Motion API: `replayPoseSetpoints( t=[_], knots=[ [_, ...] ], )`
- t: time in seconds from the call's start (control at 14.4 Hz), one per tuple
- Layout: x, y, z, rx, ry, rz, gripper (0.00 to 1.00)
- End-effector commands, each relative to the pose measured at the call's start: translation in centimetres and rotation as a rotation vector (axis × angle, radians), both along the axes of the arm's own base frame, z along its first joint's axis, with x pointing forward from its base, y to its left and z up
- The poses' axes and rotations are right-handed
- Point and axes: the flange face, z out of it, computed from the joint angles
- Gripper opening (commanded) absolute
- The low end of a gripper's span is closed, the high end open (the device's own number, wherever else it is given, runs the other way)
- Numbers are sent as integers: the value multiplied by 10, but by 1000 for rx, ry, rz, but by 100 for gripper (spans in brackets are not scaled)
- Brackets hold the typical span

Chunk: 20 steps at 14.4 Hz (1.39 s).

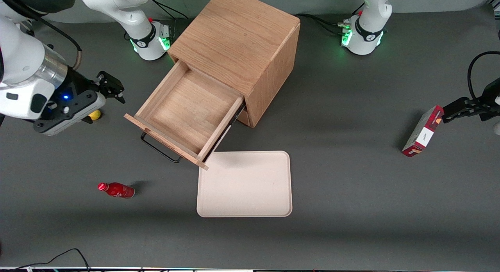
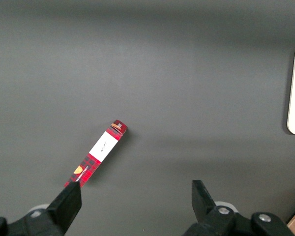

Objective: Close top drawer
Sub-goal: 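Lower the right gripper beside the open drawer's black handle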

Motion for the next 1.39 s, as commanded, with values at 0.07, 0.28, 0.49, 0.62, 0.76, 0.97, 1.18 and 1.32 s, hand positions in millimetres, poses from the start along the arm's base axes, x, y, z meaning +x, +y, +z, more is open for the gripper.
replayPoseSetpoints(
  t=[0.07, 0.28, 0.49, 0.62, 0.76, 0.97, 1.18, 1.32],
  knots=[
    [11, 5, -10, 31, 13, 268, 100],
    [22, 6, -26, 47, 35, 389, 100],
    [30, 4, -30, 54, 46, 387, 100],
    [34, 3, -36, 57, 53, 374, 100],
    [44, 0, -55, 57, 76, 348, 100],
    [58, -1, -90, 56, 129, 296, 100],
    [74, 1, -130, 59, 165, 265, 100],
    [84, 3, -156, 65, 174, 263, 100]
  ],
)
